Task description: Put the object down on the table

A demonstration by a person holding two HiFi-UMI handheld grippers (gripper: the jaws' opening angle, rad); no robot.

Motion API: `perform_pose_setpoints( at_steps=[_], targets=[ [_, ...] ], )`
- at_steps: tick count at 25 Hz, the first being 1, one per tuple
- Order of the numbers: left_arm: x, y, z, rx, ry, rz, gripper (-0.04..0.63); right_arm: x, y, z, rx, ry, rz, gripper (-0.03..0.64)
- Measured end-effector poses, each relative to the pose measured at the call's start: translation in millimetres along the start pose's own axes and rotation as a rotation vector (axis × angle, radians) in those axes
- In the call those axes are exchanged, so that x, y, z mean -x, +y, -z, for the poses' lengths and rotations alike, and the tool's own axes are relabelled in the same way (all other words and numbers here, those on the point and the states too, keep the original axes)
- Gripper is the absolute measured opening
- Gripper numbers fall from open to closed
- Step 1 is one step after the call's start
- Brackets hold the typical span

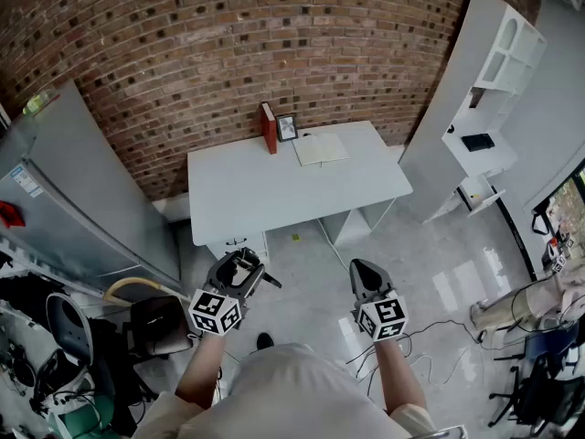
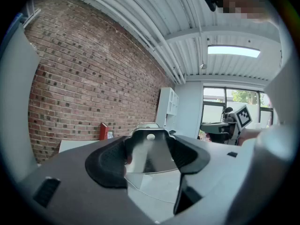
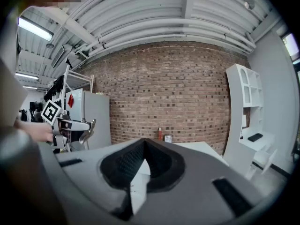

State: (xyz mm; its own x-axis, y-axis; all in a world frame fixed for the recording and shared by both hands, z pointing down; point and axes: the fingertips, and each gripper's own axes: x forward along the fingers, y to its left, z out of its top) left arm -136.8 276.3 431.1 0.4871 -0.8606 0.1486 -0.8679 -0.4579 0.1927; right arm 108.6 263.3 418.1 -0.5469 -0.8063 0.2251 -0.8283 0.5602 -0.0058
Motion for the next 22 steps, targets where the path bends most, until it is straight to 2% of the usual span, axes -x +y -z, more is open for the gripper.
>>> perform_pose_setpoints(
  at_steps=[22],
  targets=[
    [2, 25, 6, 0.004, 0.010, 0.015, 0.278, -22, 17, 6, -0.031, 0.018, 0.021, 0.002]
  ],
)
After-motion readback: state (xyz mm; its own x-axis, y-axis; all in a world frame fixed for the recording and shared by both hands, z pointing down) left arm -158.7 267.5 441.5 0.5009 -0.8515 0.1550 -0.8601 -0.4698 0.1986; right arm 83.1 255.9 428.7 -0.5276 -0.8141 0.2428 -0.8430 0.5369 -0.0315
